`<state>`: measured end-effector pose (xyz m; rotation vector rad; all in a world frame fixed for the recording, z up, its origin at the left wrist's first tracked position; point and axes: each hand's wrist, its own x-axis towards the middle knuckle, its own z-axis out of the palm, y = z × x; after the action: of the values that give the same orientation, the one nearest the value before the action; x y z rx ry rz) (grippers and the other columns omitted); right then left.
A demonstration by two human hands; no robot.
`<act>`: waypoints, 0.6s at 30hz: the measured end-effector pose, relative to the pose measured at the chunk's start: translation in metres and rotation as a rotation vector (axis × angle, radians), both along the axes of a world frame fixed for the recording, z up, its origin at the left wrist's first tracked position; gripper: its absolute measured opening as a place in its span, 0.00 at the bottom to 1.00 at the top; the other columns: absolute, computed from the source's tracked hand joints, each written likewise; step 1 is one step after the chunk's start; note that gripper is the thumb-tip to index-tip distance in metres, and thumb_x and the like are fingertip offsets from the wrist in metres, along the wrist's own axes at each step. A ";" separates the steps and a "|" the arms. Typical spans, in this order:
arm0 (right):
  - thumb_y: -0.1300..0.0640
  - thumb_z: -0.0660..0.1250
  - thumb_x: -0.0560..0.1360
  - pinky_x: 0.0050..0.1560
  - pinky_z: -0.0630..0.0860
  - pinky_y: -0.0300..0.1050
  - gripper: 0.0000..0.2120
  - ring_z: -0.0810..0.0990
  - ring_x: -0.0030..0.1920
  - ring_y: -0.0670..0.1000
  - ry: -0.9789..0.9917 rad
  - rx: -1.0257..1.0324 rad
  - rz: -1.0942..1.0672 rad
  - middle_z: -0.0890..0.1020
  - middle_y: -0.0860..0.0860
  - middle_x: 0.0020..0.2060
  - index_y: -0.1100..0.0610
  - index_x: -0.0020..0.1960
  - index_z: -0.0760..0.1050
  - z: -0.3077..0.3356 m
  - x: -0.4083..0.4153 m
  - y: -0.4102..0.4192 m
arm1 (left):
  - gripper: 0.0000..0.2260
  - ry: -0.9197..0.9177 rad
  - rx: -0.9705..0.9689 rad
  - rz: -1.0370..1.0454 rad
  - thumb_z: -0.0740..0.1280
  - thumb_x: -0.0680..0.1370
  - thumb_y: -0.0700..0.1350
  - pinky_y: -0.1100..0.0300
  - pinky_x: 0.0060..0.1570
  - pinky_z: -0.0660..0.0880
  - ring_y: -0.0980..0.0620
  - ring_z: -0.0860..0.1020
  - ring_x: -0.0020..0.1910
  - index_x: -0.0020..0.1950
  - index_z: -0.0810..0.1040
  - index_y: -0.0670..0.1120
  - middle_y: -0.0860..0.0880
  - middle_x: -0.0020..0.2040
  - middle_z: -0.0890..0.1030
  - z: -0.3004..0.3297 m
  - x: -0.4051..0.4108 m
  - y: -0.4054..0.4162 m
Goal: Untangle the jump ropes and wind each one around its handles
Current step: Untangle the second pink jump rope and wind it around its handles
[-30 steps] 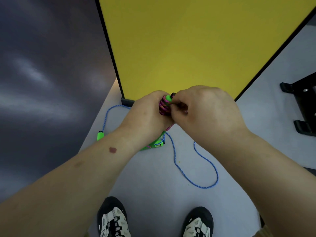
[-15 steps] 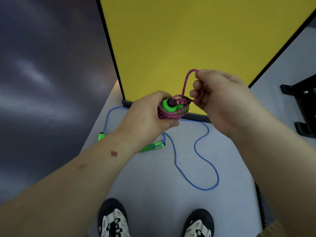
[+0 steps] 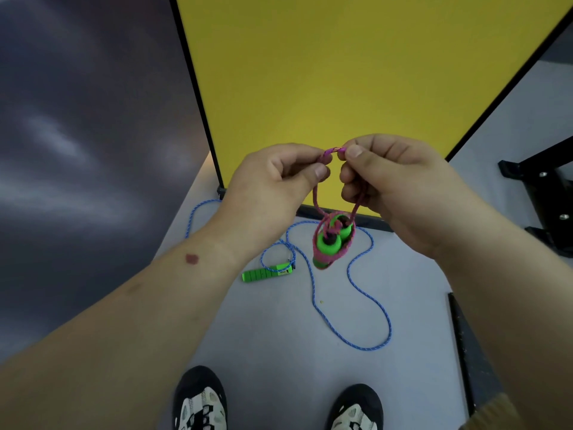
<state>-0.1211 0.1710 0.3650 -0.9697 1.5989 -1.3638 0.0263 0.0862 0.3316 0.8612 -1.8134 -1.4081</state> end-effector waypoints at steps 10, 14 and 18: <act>0.63 0.66 0.80 0.50 0.84 0.51 0.07 0.85 0.40 0.50 0.124 -0.069 -0.152 0.87 0.51 0.40 0.55 0.51 0.82 0.001 0.001 0.000 | 0.07 0.143 0.106 0.124 0.69 0.80 0.39 0.57 0.44 0.83 0.51 0.85 0.41 0.49 0.84 0.49 0.51 0.40 0.85 0.013 -0.006 0.000; 0.62 0.67 0.80 0.49 0.84 0.48 0.07 0.86 0.42 0.50 0.140 -0.119 -0.257 0.87 0.50 0.41 0.53 0.51 0.83 0.006 0.002 -0.018 | 0.06 0.173 0.114 0.140 0.69 0.80 0.38 0.62 0.41 0.81 0.52 0.85 0.39 0.49 0.85 0.46 0.49 0.40 0.85 0.023 -0.014 -0.015; 0.61 0.68 0.79 0.49 0.84 0.49 0.07 0.87 0.43 0.49 0.157 -0.146 -0.302 0.87 0.48 0.40 0.52 0.49 0.83 0.038 -0.002 -0.043 | 0.06 0.191 0.137 0.164 0.69 0.80 0.40 0.64 0.41 0.80 0.53 0.86 0.39 0.48 0.85 0.47 0.49 0.40 0.86 0.054 -0.023 -0.042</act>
<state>-0.1228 0.1281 0.4029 -0.9686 1.8409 -1.6627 0.0030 0.0446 0.3859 0.8914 -1.4841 -1.4679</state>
